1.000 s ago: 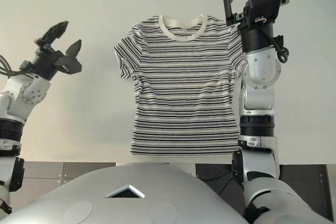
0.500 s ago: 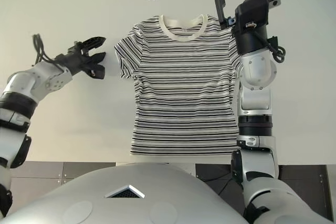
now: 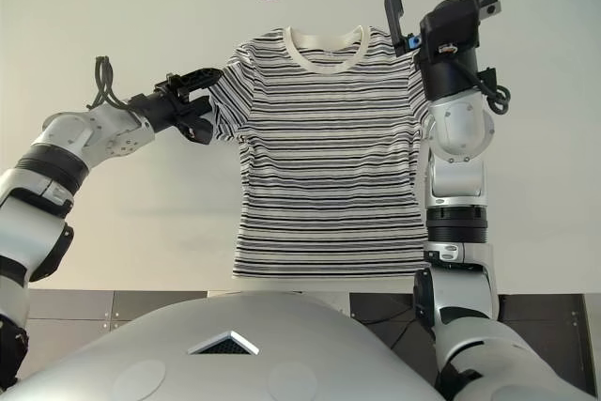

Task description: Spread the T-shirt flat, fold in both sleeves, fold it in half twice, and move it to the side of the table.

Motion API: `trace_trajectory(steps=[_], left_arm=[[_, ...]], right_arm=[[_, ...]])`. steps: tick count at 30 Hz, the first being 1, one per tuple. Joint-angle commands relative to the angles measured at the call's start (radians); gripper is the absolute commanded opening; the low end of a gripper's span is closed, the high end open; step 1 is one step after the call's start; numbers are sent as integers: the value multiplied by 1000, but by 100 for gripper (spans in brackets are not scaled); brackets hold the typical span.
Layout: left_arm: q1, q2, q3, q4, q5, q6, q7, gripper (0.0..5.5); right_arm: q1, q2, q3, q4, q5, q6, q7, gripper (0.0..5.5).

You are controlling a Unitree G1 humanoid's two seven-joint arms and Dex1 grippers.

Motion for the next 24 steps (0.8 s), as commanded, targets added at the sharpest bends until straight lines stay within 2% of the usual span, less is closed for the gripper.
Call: trace_trajectory(steps=[1, 11, 18, 24], left_arm=[[32, -2, -40, 30, 18, 5, -45, 306], [-22, -63, -55, 152, 5, 51, 24, 306], [-11, -61, -75, 134, -5, 31, 15, 207], [-5, -52, -46, 151, -37, 55, 37, 130]], right_arm=[[-7, -4, -11, -1, 0, -2, 5, 360], [6, -10, -19, -5, 3, -11, 14, 360], [6, -13, -22, -16, 6, -6, 23, 360], [15, -14, -25, -28, 9, -1, 33, 360]])
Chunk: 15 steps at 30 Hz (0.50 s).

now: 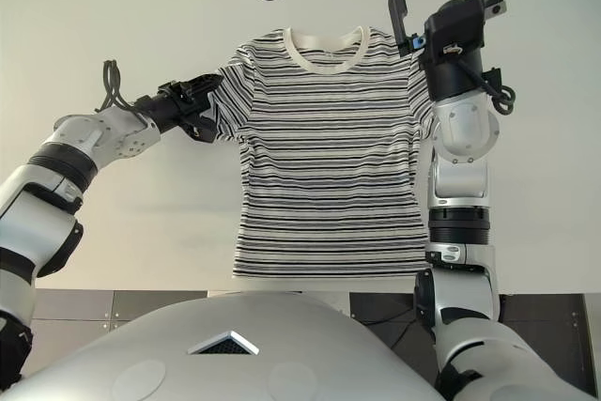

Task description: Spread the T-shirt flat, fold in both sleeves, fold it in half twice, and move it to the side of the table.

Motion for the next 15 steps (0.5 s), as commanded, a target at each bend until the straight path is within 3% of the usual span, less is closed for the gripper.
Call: trace_trajectory(steps=[1, 9, 15], left_arm=[[39, 2, -2, 29, -12, 17, -9, 119], [55, 6, 9, -13, -24, 26, 36, 13], [91, 3, 7, -103, -24, 12, 48, 11]], right_arm=[[10, -12, -9, -18, 8, 5, 14, 360], [20, -8, -5, -29, 0, 12, 24, 360], [23, -5, -5, -23, -1, 9, 27, 360]])
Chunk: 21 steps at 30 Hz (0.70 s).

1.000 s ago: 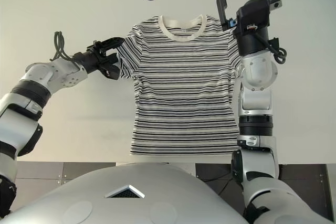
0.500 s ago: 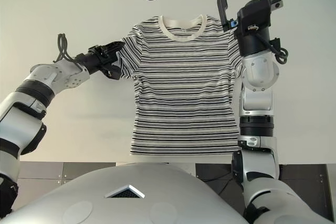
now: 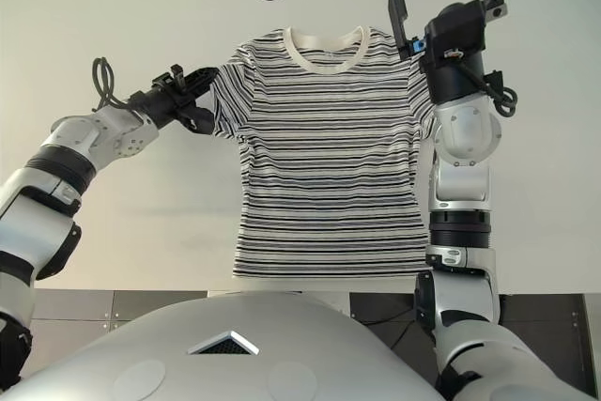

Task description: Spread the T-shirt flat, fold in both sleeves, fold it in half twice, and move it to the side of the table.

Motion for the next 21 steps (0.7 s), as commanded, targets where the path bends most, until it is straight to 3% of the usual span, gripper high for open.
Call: trace_trajectory(steps=[1, 10, 21], left_arm=[[55, -7, -18, -36, 7, -14, -10, 11], [57, -32, 49, -134, -1, 49, 113, 11], [-28, -162, -18, -6, 35, 32, 97, 11]], right_arm=[[3, -4, 2, 0, -1, 6, 7, 360], [2, 2, 7, 22, -4, -6, 9, 360], [1, 2, 0, 33, -11, -11, -5, 360]])
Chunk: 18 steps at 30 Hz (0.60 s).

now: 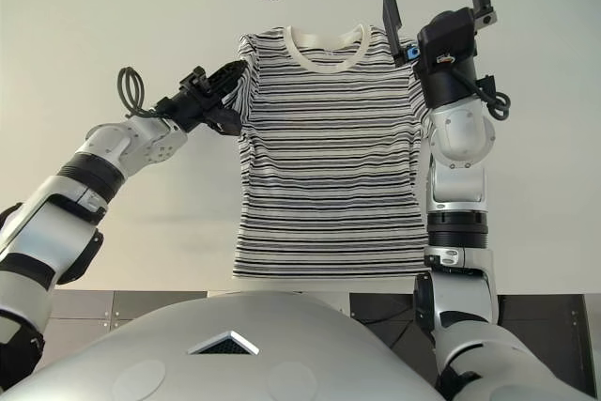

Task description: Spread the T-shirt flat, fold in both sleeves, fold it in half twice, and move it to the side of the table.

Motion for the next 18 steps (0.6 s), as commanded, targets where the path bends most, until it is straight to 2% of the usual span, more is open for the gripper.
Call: trace_trajectory(steps=[1, 6, 13, 18], left_arm=[[-38, -52, -36, 37, 14, -18, -19, 11], [-66, -114, -48, 90, -4, -14, -49, 11], [-86, -153, -37, 161, -44, -28, -89, 114], [-86, -156, -35, 166, -56, -39, -90, 191]], right_arm=[[-3, -6, -12, 9, -1, -8, -8, 360], [1, -3, -17, 26, -4, -13, -19, 360], [5, -11, -29, 51, -8, -25, -36, 360], [17, -75, -114, 81, -58, 12, -114, 360]])
